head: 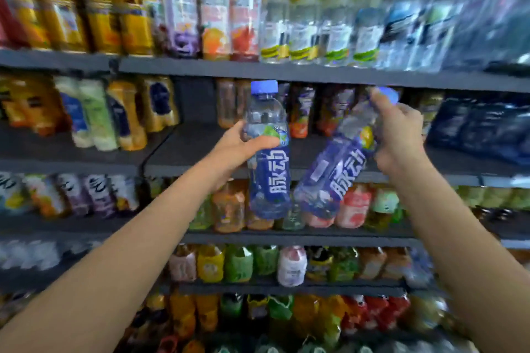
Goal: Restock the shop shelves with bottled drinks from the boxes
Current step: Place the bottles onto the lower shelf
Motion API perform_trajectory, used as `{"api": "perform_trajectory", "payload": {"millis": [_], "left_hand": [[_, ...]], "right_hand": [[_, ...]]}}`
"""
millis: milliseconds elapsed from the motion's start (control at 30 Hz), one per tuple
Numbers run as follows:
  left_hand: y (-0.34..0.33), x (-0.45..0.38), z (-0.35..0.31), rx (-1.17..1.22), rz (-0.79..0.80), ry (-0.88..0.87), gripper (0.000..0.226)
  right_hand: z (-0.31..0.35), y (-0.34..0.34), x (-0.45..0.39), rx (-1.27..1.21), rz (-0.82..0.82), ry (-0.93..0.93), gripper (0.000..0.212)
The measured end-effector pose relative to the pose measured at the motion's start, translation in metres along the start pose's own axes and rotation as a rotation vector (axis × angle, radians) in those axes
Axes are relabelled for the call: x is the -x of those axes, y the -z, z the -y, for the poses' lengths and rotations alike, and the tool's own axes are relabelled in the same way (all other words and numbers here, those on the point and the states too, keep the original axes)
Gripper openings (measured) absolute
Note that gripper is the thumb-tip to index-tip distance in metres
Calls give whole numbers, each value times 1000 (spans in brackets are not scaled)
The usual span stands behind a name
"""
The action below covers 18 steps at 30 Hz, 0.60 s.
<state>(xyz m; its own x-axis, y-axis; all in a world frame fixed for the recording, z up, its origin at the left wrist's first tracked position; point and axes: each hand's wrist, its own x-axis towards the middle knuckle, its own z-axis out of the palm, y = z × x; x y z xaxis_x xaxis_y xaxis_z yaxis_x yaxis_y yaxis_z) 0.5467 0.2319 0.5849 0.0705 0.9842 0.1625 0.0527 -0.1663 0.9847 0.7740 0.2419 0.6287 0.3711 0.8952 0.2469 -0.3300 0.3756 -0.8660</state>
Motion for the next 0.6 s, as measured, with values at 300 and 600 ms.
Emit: {"api": "perform_trajectory", "payload": {"millis": [300,600], "left_hand": [[-265,-57,-12,-120,166,-234,70],[-475,-109,-17,-416,215,-395,73]], "right_hand": [[90,231,-70,209,-309,293,42],[168,414,-149,330,-467,421,43]]}}
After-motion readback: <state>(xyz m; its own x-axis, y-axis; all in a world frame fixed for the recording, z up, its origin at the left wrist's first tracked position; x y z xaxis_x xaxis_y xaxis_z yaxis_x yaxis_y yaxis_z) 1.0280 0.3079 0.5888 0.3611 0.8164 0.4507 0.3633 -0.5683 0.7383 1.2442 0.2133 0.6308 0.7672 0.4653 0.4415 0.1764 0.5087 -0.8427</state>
